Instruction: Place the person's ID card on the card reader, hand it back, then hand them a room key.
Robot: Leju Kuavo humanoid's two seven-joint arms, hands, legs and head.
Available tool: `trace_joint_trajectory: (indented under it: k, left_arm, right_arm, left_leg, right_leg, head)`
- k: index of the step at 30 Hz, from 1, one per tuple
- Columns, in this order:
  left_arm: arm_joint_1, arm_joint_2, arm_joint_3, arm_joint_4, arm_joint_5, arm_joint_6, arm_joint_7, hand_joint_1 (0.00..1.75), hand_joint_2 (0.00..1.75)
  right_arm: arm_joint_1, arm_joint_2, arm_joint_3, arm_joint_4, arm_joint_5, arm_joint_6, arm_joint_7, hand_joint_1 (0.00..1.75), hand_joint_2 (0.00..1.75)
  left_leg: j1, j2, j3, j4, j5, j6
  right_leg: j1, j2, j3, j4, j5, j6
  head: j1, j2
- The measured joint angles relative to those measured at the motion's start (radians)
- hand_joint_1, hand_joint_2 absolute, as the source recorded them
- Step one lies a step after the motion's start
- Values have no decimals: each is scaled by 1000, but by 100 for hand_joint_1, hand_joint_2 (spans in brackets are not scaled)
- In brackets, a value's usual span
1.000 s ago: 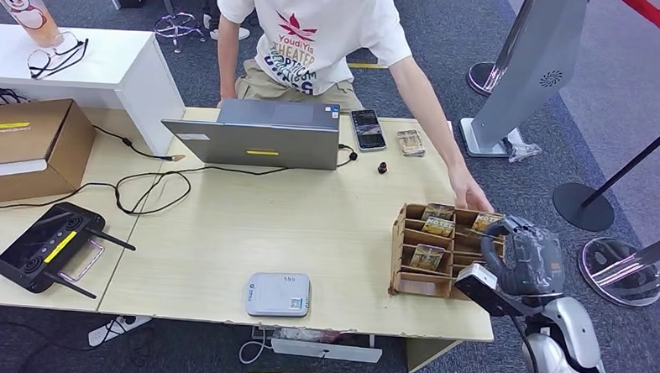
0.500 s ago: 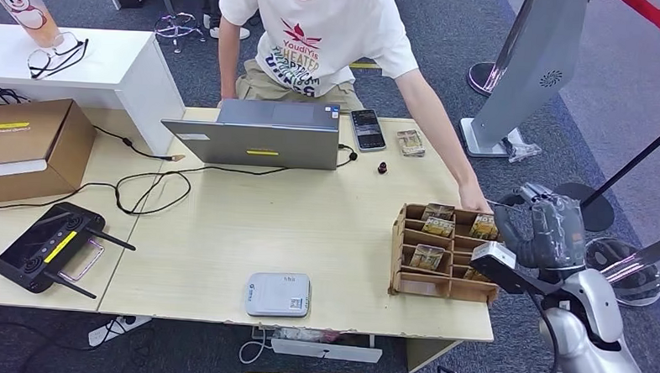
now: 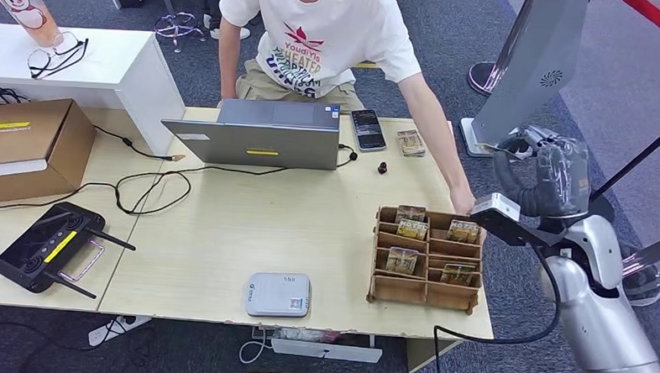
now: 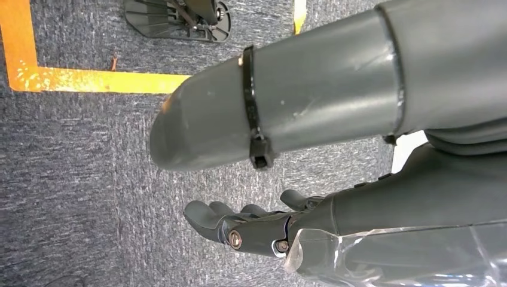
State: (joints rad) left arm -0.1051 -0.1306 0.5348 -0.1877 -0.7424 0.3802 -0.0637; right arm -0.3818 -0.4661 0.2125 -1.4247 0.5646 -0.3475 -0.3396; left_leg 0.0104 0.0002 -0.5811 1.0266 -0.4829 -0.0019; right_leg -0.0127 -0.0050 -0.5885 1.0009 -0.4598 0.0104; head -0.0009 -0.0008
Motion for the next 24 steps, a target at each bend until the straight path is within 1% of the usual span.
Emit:
trace_joint_trajectory:
  k: [4, 9, 13, 19, 24]
  left_arm:
    - [-5, -2, 0, 0, -9, -2, 8, 0, 0]
    - [-6, -3, 0, 0, -11, -2, 11, 0, 0]
    - [-12, -8, -1, 0, -23, -7, 17, 0, 0]
    - [-22, -10, -7, 0, -40, -17, 26, 0, 0]
    - [-28, -13, -11, 0, -49, -20, 34, 0, 0]
  right_arm:
    - [-62, 12, 23, 26, 0, 3, -5, 151, 175]
    - [-90, 19, 34, 40, 0, 6, -6, 153, 175]
    - [-178, 45, 72, 94, -5, 9, -13, 159, 175]
    - [-241, 68, 100, 144, -27, 9, -21, 163, 175]
    - [-300, 104, 128, 199, -27, 7, -25, 170, 175]
  left_leg:
    - [0, 0, 0, 0, 0, 0]
    - [0, 0, 0, 0, 0, 0]
    - [0, 0, 0, 0, 0, 0]
    - [0, 0, 0, 0, 0, 0]
    - [0, 0, 0, 0, 1, 0]
  right_leg:
    - [0, 0, 0, 0, 0, 0]
    - [0, 0, 0, 0, 0, 0]
    - [0, 0, 0, 0, 0, 0]
    - [0, 0, 0, 0, 0, 0]
    - [0, 0, 0, 0, 0, 0]
  head:
    - [0, 0]
    - [0, 0]
    - [0, 0]
    - [0, 0]
    - [0, 0]
